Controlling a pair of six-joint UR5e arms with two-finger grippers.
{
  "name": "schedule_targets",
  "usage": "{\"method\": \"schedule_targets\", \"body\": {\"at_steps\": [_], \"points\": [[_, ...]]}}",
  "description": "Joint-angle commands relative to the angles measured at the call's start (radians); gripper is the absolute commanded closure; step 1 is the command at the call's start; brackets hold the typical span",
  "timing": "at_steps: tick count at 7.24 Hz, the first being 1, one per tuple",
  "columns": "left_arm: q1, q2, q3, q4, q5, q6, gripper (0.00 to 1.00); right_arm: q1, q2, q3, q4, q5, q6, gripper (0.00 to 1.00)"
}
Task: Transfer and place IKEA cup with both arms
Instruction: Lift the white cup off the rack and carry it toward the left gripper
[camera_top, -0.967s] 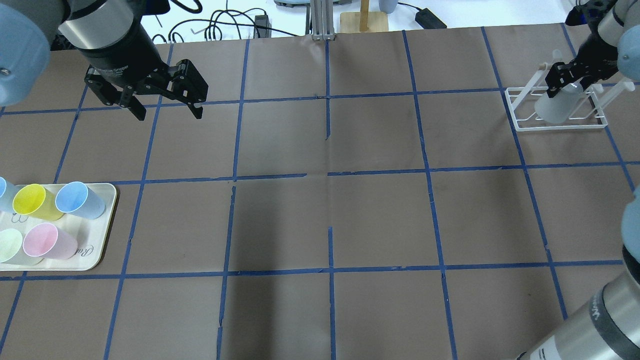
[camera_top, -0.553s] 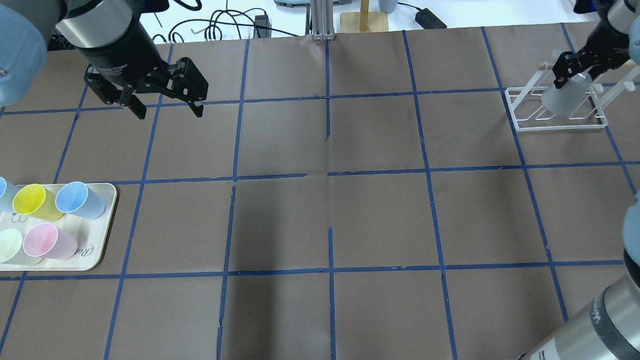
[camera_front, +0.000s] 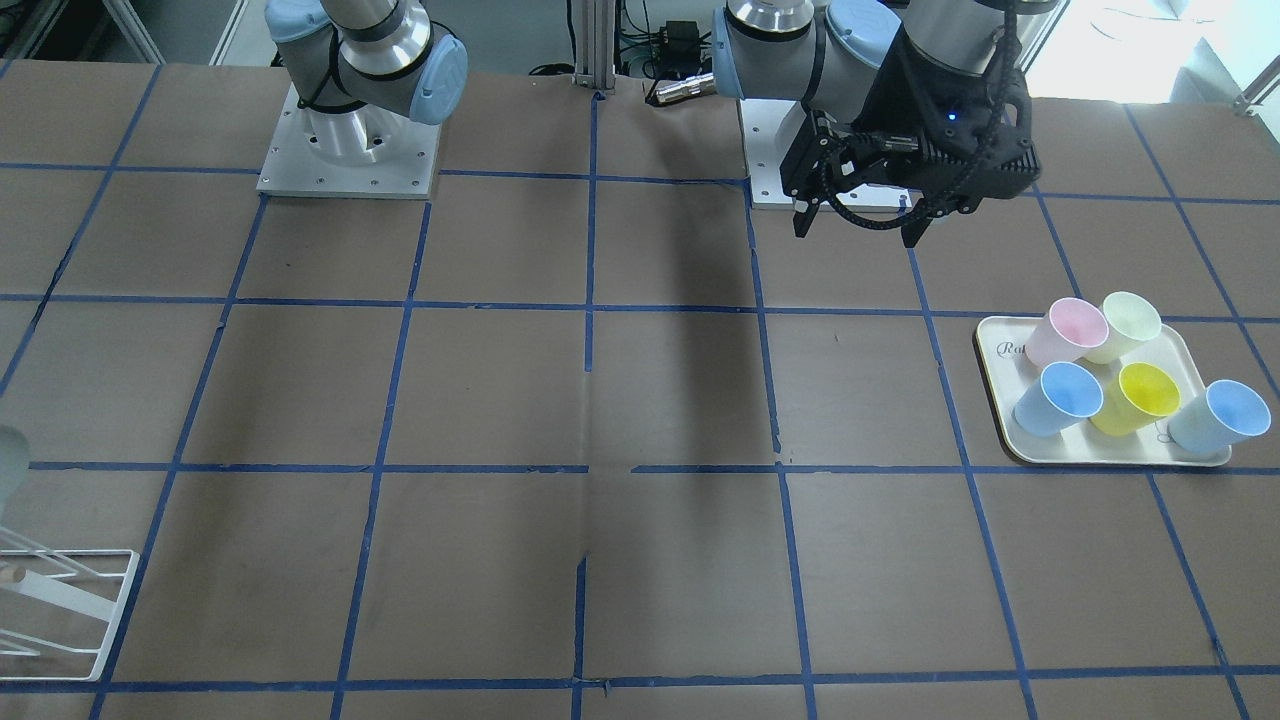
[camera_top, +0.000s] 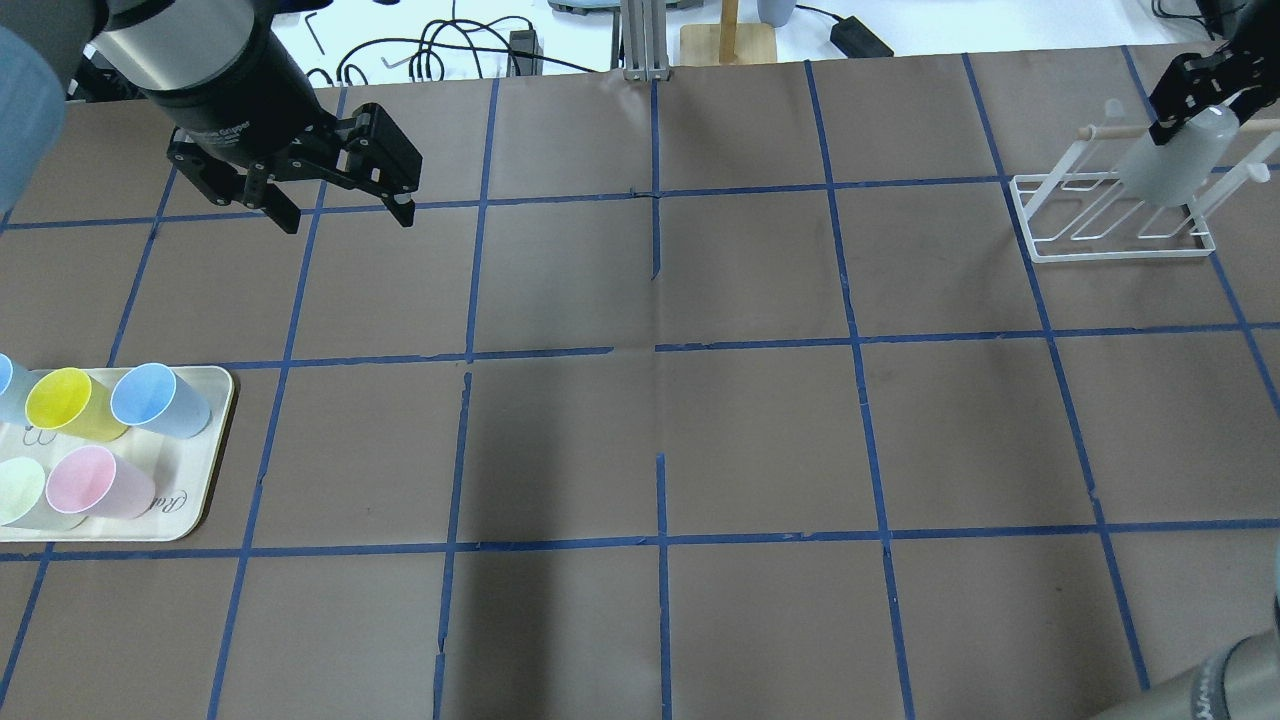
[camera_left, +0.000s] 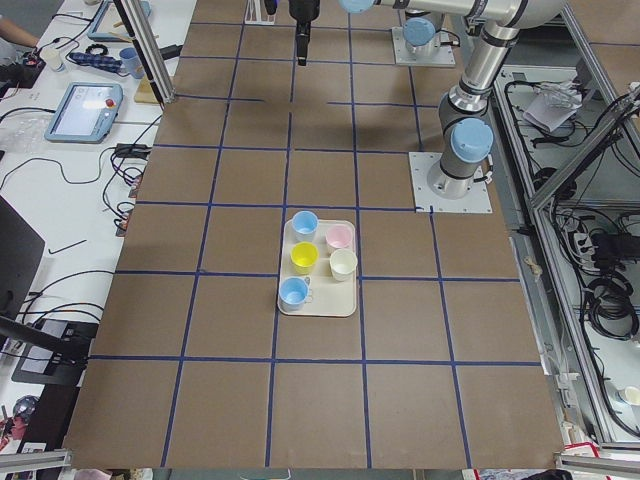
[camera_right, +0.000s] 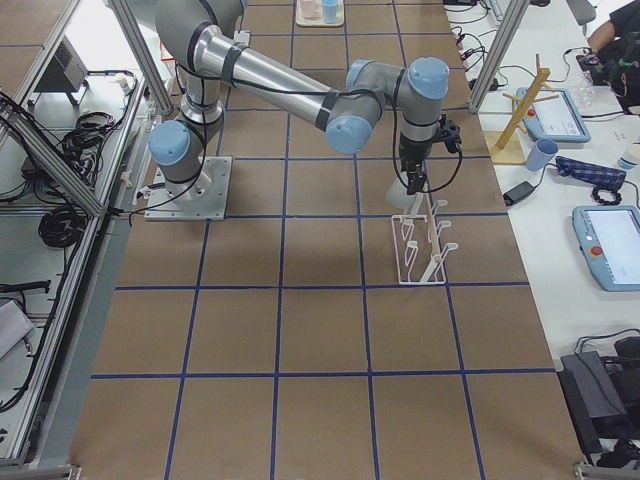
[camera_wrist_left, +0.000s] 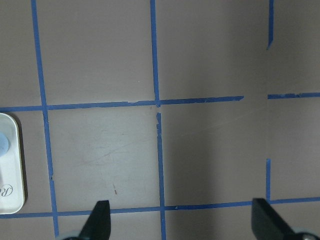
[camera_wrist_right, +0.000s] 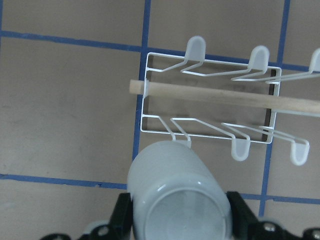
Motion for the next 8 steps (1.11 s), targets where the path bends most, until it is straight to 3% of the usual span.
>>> {"method": "schedule_targets", "body": {"at_steps": [1, 3, 4, 5, 7, 8], "points": [[0.01, 0.022, -0.001, 0.0, -0.093, 0.002, 0.0, 0.025, -0.093, 0.003, 0.148, 0.184, 0.006, 0.8], [0.031, 0.044, -0.011, -0.002, -0.316, -0.01, 0.0, 0.077, -0.101, 0.005, 0.351, 0.512, 0.001, 0.88], [0.059, 0.048, -0.021, -0.002, -0.454, -0.012, 0.0, 0.082, -0.101, 0.003, 0.466, 0.737, 0.0, 0.88], [0.063, 0.048, -0.038, -0.003, -0.592, -0.01, 0.0, 0.088, -0.11, 0.017, 0.543, 0.905, -0.005, 0.88], [0.077, 0.055, -0.099, 0.0, -0.905, -0.025, 0.0, 0.204, -0.145, 0.023, 0.636, 1.204, -0.039, 0.89], [0.082, 0.048, -0.159, 0.073, -1.043, -0.038, 0.0, 0.236, -0.147, 0.035, 0.638, 1.304, -0.039, 0.89]]}}
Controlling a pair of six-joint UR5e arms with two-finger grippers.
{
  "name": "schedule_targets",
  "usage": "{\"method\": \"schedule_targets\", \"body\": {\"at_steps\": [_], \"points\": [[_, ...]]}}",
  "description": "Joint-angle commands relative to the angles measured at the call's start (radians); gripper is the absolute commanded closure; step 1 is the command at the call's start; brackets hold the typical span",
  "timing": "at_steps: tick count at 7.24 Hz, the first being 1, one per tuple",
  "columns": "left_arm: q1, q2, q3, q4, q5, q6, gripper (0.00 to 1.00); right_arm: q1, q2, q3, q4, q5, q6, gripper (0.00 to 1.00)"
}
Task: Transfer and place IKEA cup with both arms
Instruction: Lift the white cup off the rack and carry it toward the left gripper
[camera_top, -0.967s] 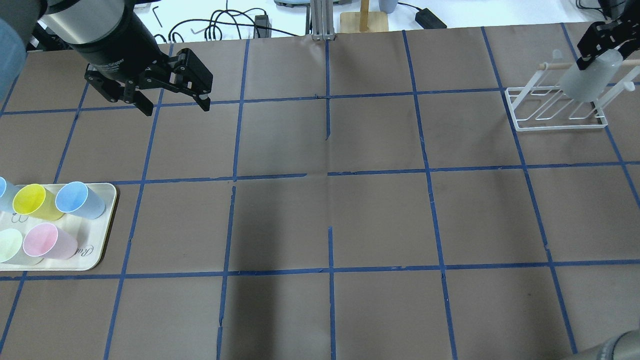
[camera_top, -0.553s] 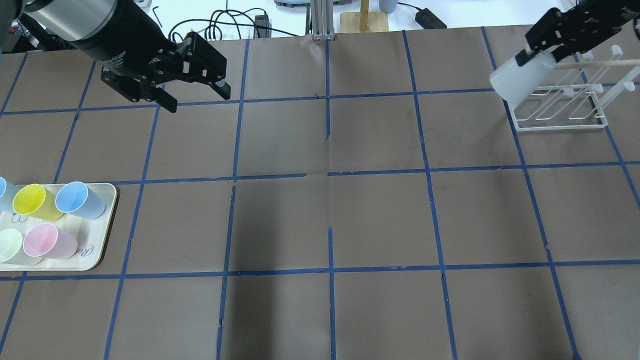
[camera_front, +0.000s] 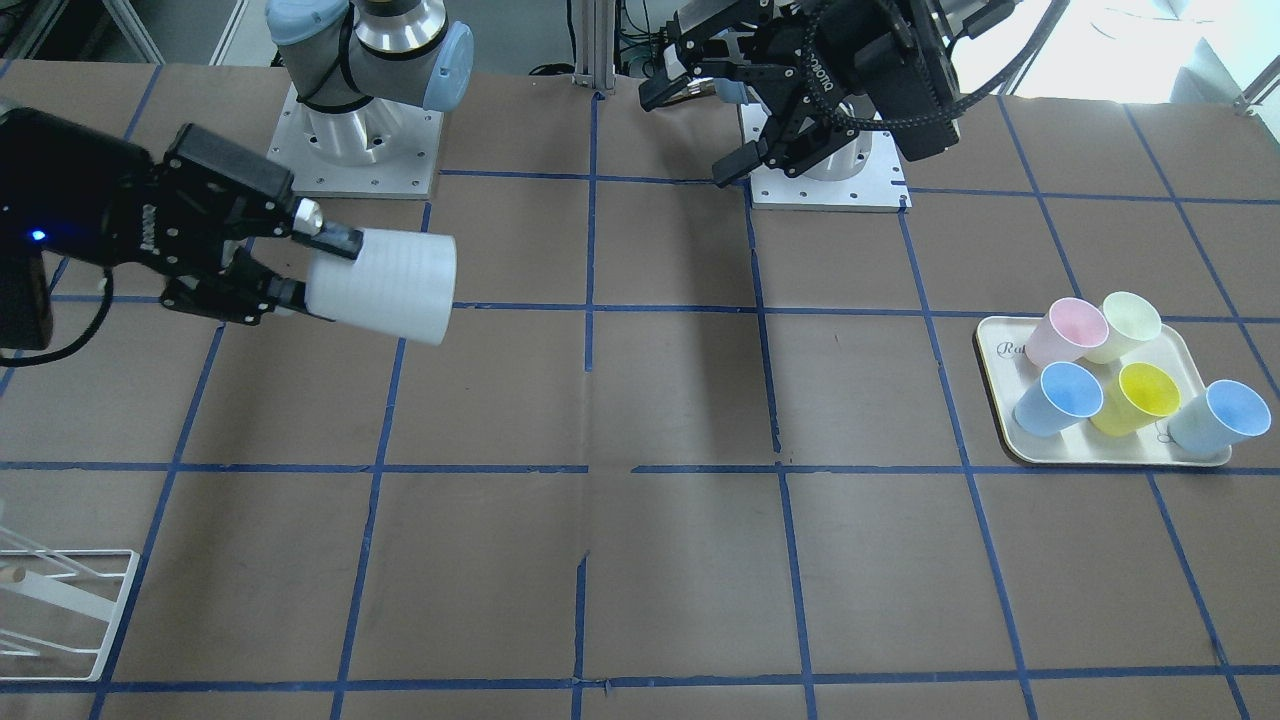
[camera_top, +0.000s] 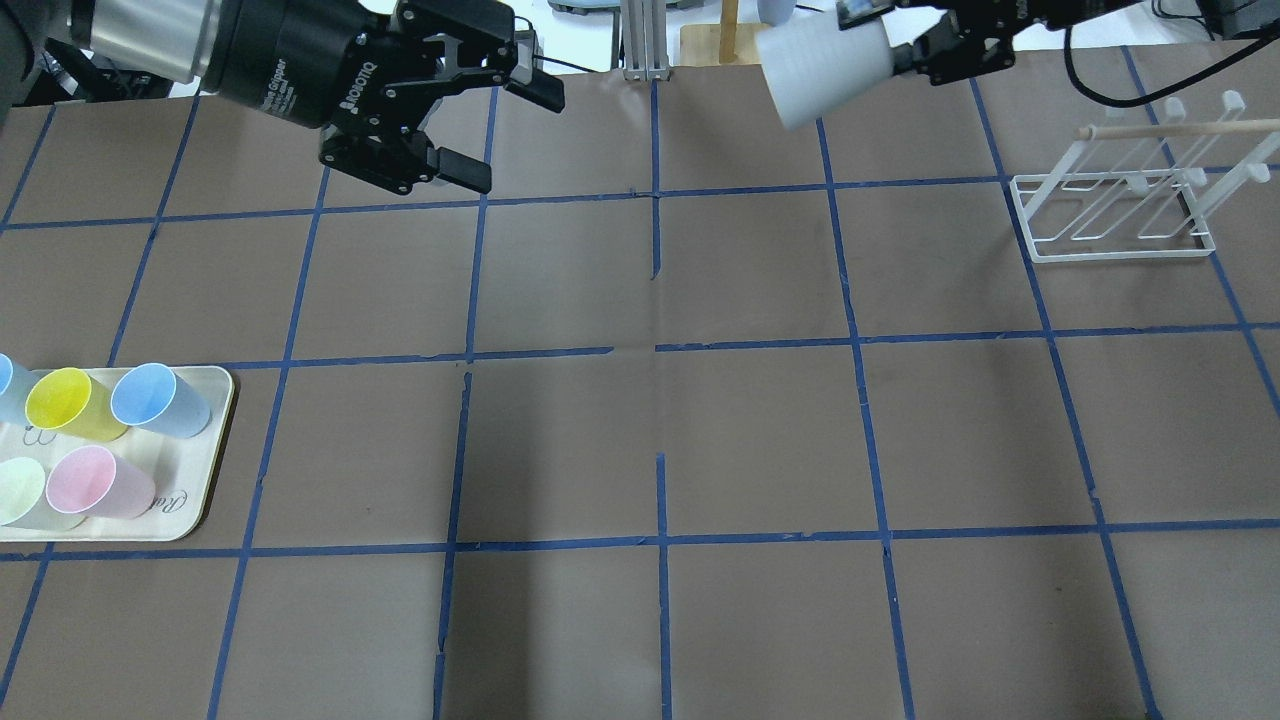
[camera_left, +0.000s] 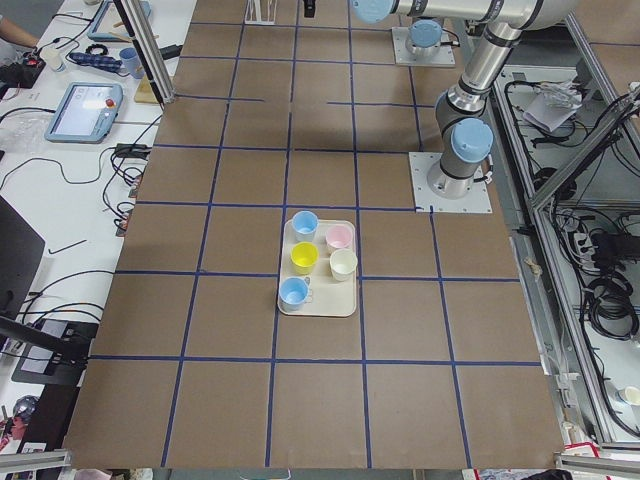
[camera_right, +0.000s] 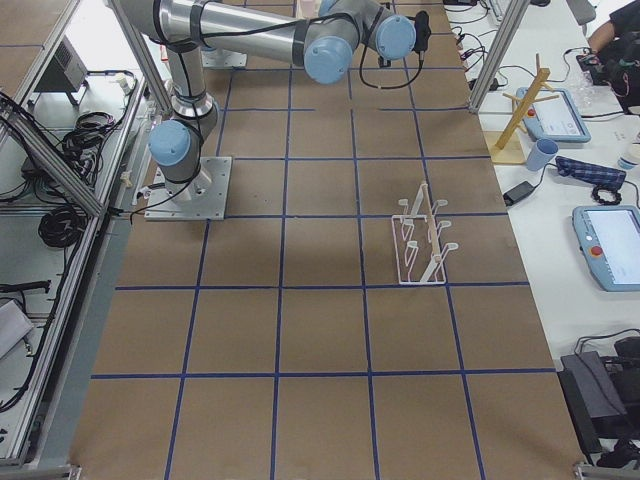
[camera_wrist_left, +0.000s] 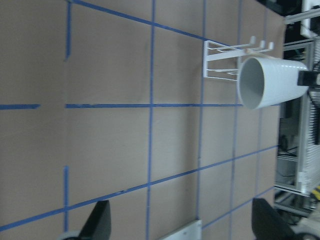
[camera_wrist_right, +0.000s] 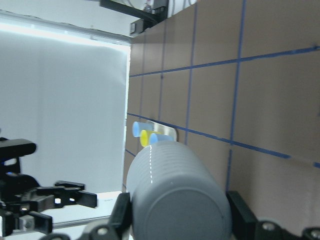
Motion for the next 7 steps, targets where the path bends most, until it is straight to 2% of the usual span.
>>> {"method": "schedule_targets", "body": {"at_steps": [1, 2, 4, 7], "points": [[0.003, -0.025, -0.113, 0.215, -0.255, -0.117, 0.0, 0.055, -0.011, 0.038, 0.025, 0.248, -0.007, 0.89], [0.004, -0.016, -0.15, 0.344, -0.291, -0.199, 0.0, 0.058, -0.012, 0.096, 0.023, 0.322, -0.019, 0.88], [0.007, 0.009, -0.162, 0.382, -0.302, -0.262, 0.0, 0.058, -0.022, 0.169, 0.022, 0.346, -0.04, 0.88], [0.084, -0.026, -0.155, 0.407, -0.434, -0.25, 0.0, 0.06, -0.069, 0.184, 0.028, 0.347, -0.03, 0.88]]}}
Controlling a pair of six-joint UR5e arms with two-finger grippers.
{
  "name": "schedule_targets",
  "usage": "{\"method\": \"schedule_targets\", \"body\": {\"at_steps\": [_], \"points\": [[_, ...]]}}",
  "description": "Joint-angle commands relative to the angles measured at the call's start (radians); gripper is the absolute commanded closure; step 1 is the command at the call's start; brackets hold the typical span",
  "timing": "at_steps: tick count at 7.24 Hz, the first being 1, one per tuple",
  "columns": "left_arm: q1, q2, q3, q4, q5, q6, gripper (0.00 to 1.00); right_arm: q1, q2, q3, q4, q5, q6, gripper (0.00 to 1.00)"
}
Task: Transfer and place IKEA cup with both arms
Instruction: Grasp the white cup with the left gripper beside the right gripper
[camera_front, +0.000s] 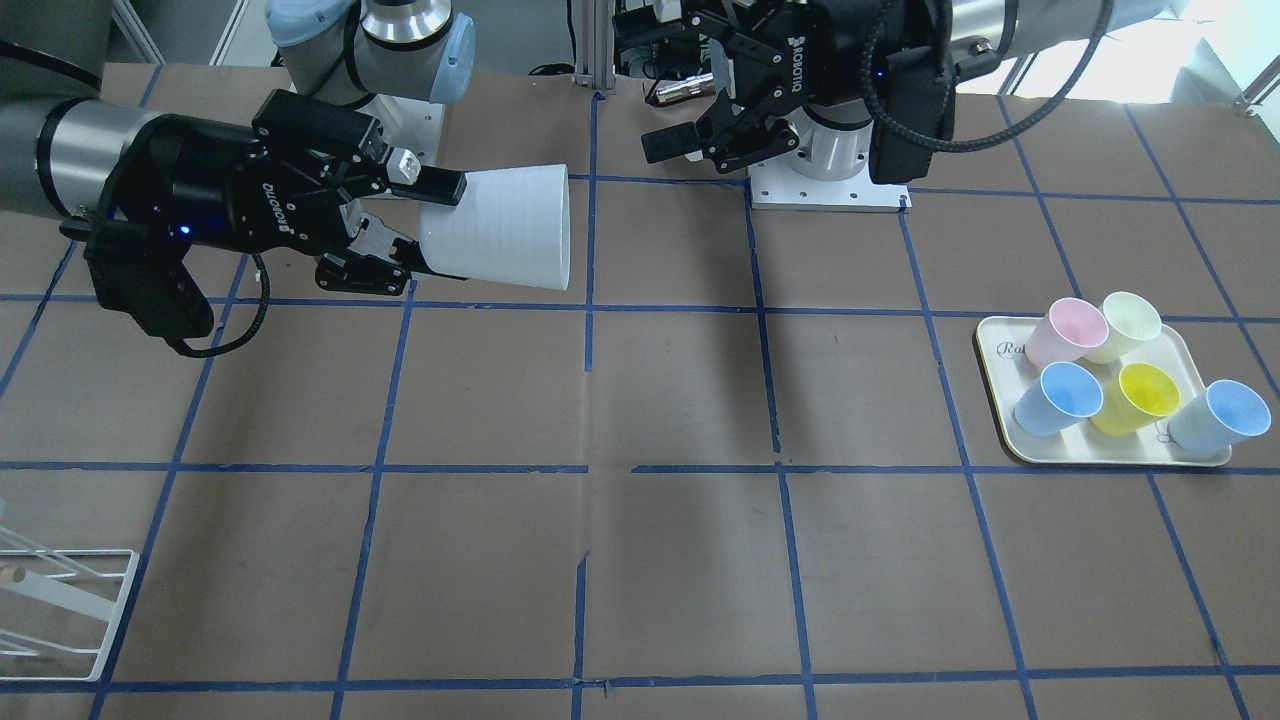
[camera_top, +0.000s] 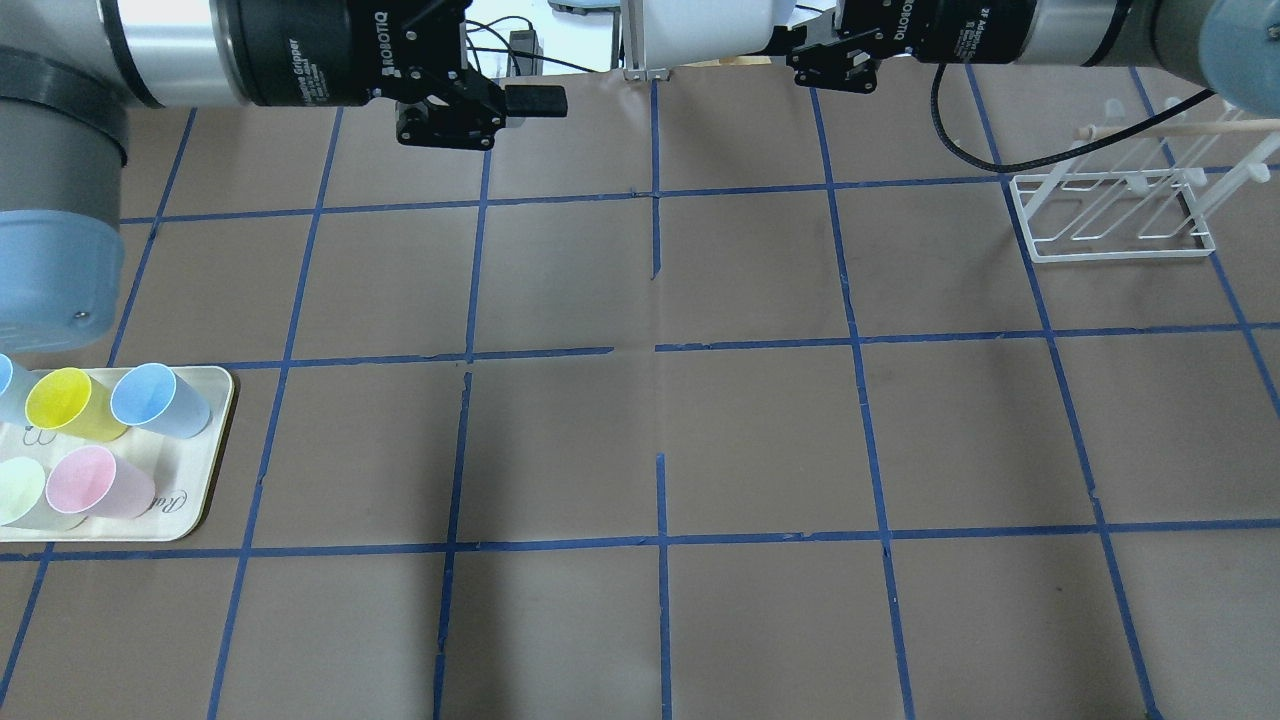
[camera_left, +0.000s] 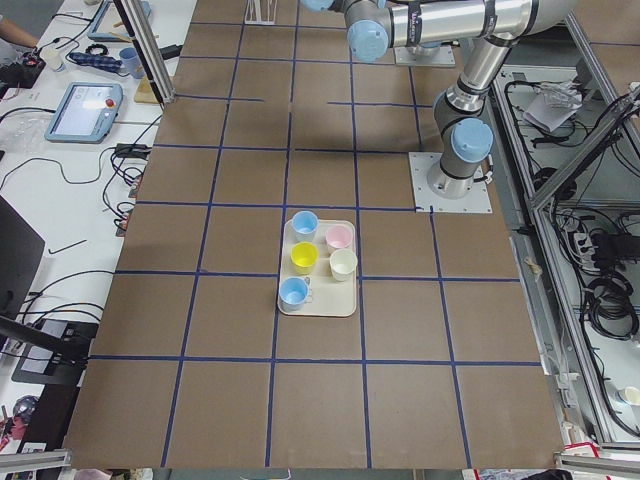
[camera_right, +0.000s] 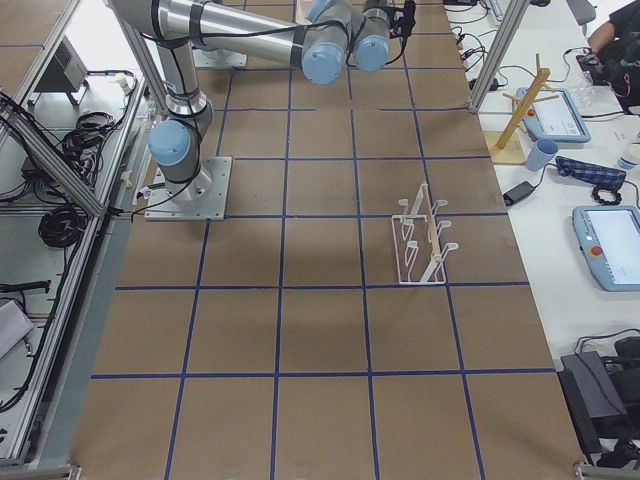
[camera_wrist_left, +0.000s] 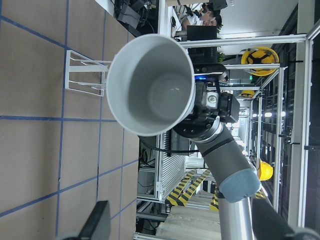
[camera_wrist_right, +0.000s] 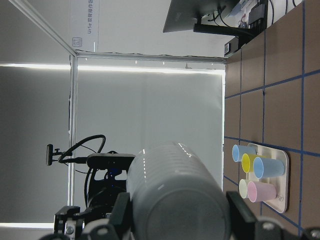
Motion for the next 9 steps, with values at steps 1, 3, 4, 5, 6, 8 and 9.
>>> {"method": "schedule_targets", "body": {"at_steps": [1, 3, 4, 5, 6, 8, 9], "points": [[0.034, -0.028, 0.008, 0.037, -0.07, 0.007, 0.0, 0.024, -0.02, 0.007, 0.001, 0.001, 0.003, 0.88], [0.028, -0.043, 0.008, 0.091, -0.074, 0.001, 0.0, 0.048, -0.02, 0.007, 0.001, 0.001, 0.006, 0.88], [0.02, -0.043, 0.008, 0.096, -0.072, 0.001, 0.0, 0.058, -0.02, 0.007, 0.001, 0.007, 0.007, 0.88], [0.0, -0.046, 0.008, 0.097, -0.069, -0.001, 0.0, 0.064, -0.02, 0.007, 0.001, 0.009, 0.009, 0.88], [-0.029, -0.049, 0.008, 0.125, -0.066, -0.002, 0.02, 0.069, -0.022, 0.007, 0.001, 0.01, 0.009, 0.88], [-0.042, -0.054, 0.009, 0.128, -0.061, -0.005, 0.06, 0.078, -0.022, 0.007, 0.001, 0.015, 0.009, 0.88], [-0.042, -0.054, 0.014, 0.128, -0.061, -0.007, 0.09, 0.078, -0.02, 0.007, 0.001, 0.018, 0.009, 0.88]]}}
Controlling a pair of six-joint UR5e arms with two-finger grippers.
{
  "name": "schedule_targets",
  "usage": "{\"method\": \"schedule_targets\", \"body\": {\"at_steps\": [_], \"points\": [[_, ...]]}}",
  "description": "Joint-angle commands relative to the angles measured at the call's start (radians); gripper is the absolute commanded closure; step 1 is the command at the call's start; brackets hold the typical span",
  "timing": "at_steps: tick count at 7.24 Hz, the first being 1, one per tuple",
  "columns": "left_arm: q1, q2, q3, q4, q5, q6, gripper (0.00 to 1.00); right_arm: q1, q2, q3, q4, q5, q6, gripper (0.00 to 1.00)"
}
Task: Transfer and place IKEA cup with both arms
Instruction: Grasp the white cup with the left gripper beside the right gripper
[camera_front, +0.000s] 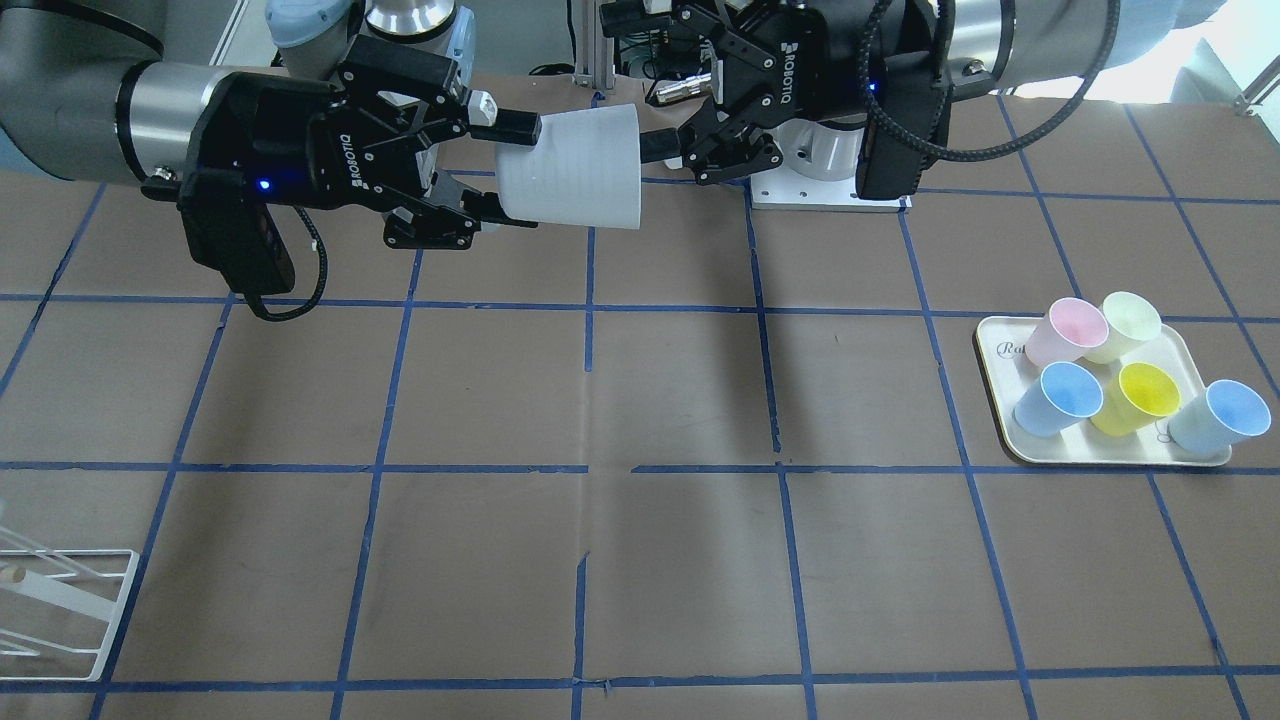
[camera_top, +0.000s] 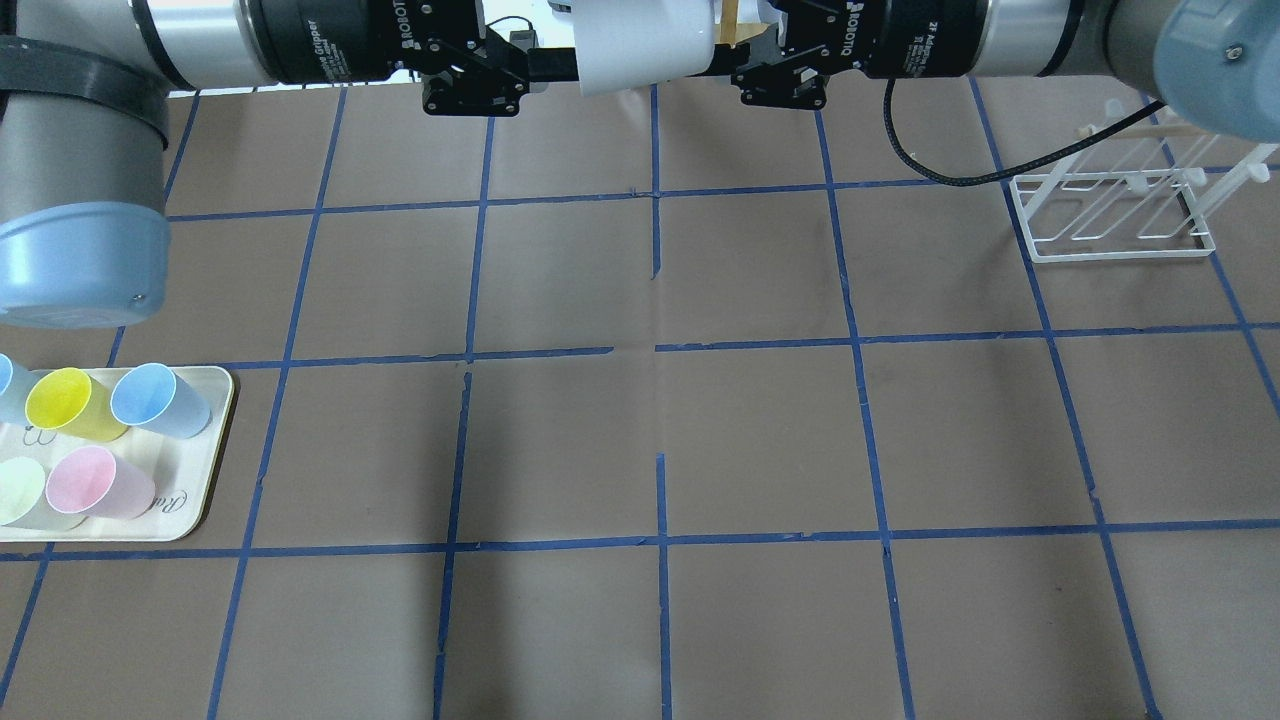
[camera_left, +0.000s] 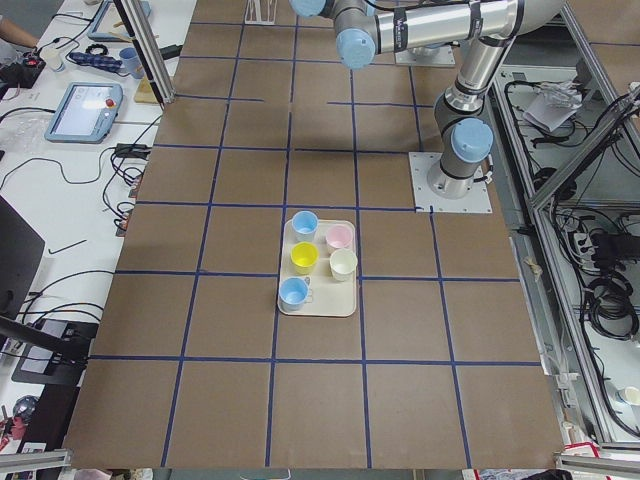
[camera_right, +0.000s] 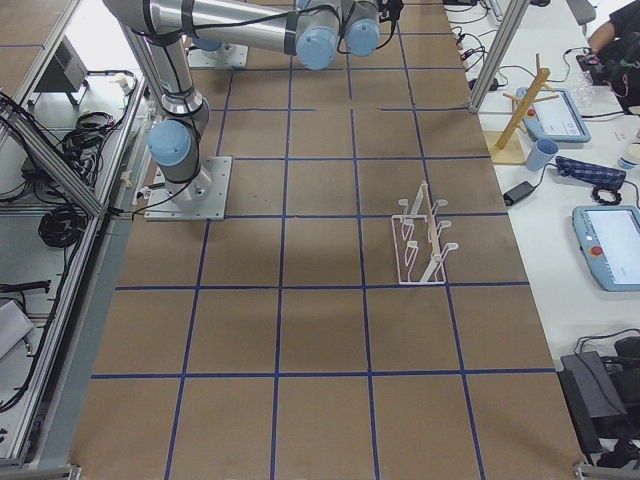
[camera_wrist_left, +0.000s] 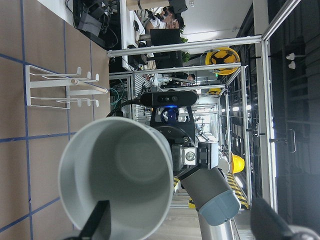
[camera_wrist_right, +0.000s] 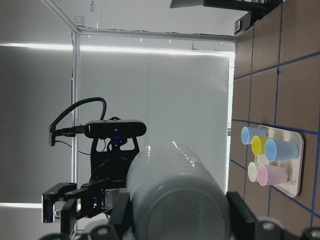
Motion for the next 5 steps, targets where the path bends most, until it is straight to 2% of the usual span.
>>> {"method": "schedule_targets", "body": {"at_steps": [1, 2, 4, 5], "points": [[-0.003, -0.007, 0.005, 0.002, 0.001, -0.002, 0.13, 0.001, 0.001, -0.001, 0.0, 0.004, 0.0, 0.88], [-0.003, -0.016, 0.019, 0.003, 0.001, -0.002, 0.22, 0.001, 0.001, -0.002, 0.0, 0.004, 0.0, 0.88], [-0.003, -0.036, 0.039, 0.003, 0.002, -0.003, 0.25, 0.001, 0.001, 0.0, 0.0, 0.018, 0.0, 0.87], [-0.004, -0.035, 0.039, 0.003, 0.002, -0.003, 0.29, 0.001, 0.001, -0.001, 0.0, 0.018, 0.0, 0.86]]}}
